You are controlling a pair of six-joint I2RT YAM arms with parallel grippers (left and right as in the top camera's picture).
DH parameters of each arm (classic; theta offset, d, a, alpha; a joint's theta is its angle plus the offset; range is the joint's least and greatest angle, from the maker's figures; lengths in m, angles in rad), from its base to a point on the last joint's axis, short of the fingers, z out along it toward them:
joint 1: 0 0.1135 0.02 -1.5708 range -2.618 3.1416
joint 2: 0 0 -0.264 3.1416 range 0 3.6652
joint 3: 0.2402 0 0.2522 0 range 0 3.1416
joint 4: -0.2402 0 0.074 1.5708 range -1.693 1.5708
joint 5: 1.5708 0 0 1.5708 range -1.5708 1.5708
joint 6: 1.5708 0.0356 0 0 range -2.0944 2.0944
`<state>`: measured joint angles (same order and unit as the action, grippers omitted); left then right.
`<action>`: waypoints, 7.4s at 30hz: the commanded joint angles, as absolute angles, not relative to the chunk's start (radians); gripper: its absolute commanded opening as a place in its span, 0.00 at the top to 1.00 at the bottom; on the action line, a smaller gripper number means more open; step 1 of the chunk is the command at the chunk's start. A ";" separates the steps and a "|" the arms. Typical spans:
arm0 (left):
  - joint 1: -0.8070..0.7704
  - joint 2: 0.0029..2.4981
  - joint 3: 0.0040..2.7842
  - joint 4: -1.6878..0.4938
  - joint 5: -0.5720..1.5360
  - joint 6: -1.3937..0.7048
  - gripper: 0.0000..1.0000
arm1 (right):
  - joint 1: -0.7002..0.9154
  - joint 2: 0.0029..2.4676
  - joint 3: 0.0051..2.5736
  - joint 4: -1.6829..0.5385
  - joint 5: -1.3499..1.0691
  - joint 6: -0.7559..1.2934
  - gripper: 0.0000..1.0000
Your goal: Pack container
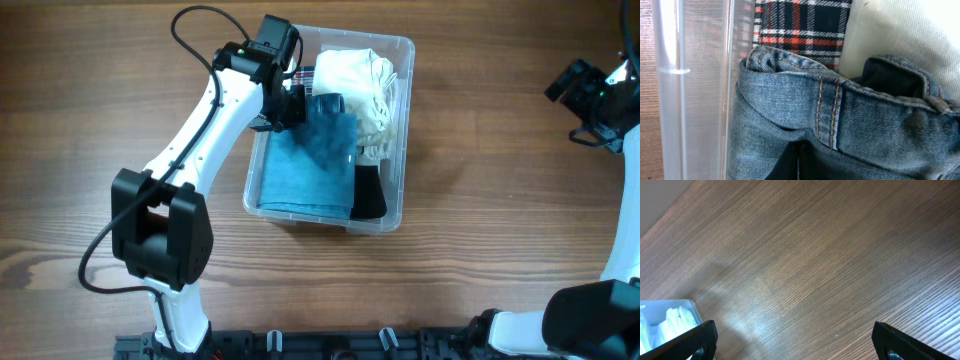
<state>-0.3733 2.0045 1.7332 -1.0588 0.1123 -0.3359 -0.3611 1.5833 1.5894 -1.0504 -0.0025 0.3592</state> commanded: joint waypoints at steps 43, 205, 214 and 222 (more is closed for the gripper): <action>-0.526 2.047 1.989 -0.816 0.068 -0.342 0.96 | -0.363 1.590 1.602 -1.048 0.001 0.368 0.00; -0.008 0.046 0.066 0.015 0.173 -0.237 0.00 | -0.363 1.590 1.602 -1.048 0.000 0.368 0.00; 0.025 0.002 0.006 0.094 0.167 -0.215 0.00 | -0.363 1.590 1.602 -1.048 0.001 0.368 0.00; 0.058 0.002 0.006 -0.028 0.163 -0.212 0.00 | -0.363 1.590 1.602 -1.048 0.001 0.368 0.00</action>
<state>0.0460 0.0139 0.0139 0.0029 0.1589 -0.2367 -0.3611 1.5841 1.5894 -1.0508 -0.0025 0.3592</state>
